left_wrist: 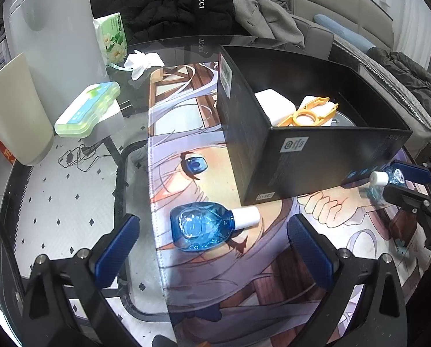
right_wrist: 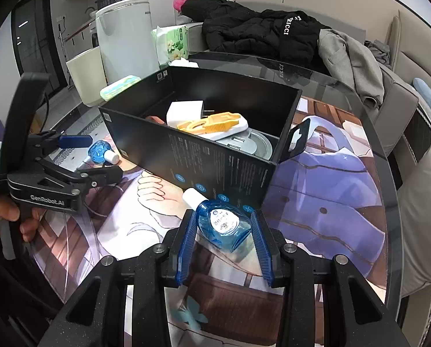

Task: Organize rigid objects
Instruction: 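Close the left tool on the large blue bottle while the right tool lifts the small bottle, then carry the small blue bottle with the right tool while the left tool carries the large bottle into the box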

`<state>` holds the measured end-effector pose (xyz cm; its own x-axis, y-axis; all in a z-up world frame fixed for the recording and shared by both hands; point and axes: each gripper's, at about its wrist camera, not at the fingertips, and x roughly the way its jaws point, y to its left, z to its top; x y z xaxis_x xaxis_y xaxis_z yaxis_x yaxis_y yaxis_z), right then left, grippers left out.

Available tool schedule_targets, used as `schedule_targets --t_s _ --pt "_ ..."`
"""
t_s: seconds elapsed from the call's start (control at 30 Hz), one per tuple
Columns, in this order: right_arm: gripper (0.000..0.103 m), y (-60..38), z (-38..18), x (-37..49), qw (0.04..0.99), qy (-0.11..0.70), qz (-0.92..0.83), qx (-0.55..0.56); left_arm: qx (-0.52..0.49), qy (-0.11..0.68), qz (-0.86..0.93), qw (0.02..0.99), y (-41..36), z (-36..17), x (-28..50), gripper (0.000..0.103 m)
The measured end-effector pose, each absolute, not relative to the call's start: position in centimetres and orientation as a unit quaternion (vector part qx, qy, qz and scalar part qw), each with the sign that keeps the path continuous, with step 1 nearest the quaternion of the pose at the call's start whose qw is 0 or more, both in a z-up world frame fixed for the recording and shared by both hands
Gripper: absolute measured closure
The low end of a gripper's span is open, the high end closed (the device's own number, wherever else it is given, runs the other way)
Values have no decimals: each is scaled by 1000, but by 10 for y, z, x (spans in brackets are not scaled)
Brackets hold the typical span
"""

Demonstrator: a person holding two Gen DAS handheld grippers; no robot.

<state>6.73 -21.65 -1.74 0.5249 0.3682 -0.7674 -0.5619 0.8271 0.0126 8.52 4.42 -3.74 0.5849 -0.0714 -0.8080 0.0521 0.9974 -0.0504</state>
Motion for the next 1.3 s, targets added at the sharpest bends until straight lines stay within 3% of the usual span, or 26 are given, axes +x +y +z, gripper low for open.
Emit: schedule_targets --t_s 0.27,0.43,0.5,1.0,1.3 --pt "64 -213 -10 63 869 391 280 -115 -18 454 -23 890 46 -38 87 4" --pt "64 -210 -7 63 870 384 286 -115 -22 447 -24 894 51 -33 83 30" --pt "64 -209 -6 62 872 379 288 -115 -25 443 -12 896 58 -31 80 47" --pt "64 -208 3 58 881 355 295 -106 -28 396 -39 917 59 -2 65 47" --pt "64 -205 21 45 894 298 321 -100 -41 344 -44 937 65 22 56 47"
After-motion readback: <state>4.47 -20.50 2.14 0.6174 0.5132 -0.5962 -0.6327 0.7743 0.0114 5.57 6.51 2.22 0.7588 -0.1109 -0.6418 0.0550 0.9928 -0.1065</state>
